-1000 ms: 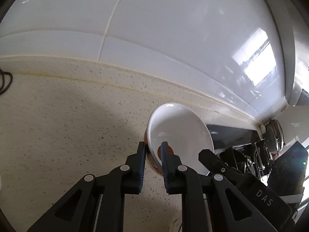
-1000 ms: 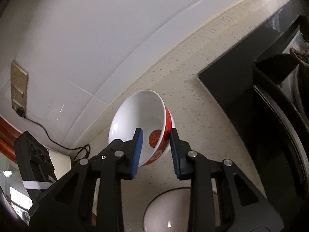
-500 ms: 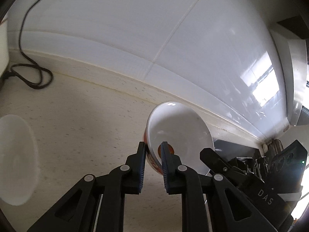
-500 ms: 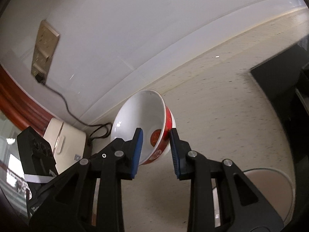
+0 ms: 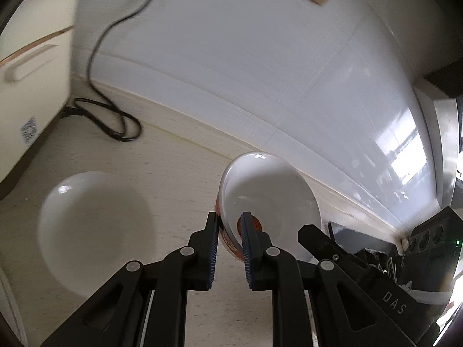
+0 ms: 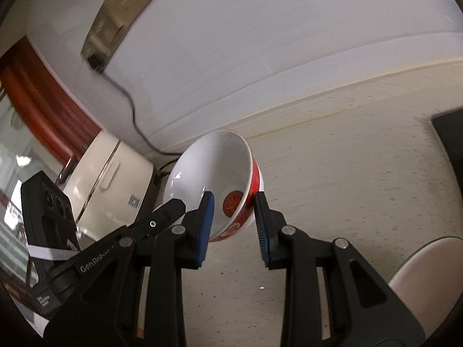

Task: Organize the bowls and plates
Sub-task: 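Carry the red-rimmed bowl with both grippers toward the white bowl by the rice cooker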

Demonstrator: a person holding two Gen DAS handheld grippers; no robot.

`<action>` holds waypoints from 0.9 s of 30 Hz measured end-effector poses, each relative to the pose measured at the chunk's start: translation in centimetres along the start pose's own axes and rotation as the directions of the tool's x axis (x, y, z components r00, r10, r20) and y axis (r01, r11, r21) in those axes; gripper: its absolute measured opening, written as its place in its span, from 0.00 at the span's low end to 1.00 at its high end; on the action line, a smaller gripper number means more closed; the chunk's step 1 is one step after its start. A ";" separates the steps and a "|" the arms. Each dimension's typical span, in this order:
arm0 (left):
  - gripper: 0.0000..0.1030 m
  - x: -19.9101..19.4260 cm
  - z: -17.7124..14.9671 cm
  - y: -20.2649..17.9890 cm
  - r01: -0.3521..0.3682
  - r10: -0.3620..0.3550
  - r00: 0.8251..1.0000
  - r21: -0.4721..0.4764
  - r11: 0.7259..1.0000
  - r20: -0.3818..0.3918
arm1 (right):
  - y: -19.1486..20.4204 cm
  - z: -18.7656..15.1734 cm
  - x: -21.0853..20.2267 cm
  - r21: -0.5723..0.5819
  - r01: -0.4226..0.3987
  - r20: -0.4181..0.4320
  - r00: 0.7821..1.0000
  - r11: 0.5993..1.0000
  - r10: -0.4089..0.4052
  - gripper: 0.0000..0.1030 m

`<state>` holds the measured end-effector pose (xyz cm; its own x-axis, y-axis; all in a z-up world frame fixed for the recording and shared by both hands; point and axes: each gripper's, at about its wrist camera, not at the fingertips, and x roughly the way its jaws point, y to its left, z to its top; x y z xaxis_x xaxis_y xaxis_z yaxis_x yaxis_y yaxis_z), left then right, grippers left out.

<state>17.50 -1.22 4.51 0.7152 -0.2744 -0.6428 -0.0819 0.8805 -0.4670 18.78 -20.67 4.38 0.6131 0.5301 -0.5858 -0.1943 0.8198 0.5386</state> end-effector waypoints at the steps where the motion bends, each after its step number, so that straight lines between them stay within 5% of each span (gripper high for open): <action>1: 0.15 -0.3 0.0 0.4 -0.006 0.006 1.000 -0.004 1.000 0.009 | 0.8 -0.2 0.4 -0.024 -0.002 -0.006 1.000 1.000 0.002 0.31; 15: 0.15 -4.5 -0.4 5.1 -0.075 0.082 0.987 -0.055 0.996 0.136 | 6.1 -2.7 3.2 -0.159 -0.062 -0.054 0.997 0.985 0.054 0.31; 27: 0.15 -6.2 -1.1 7.2 -0.125 0.138 0.977 -0.085 0.989 0.162 | 8.6 -3.3 4.5 -0.213 -0.081 -0.067 0.995 0.974 0.068 0.32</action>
<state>11.75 6.36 4.51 0.8000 -0.0845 -0.5940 -0.2293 0.8719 -0.4328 17.33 -10.57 4.37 0.5457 0.5979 -0.5871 -0.4020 0.8016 0.4426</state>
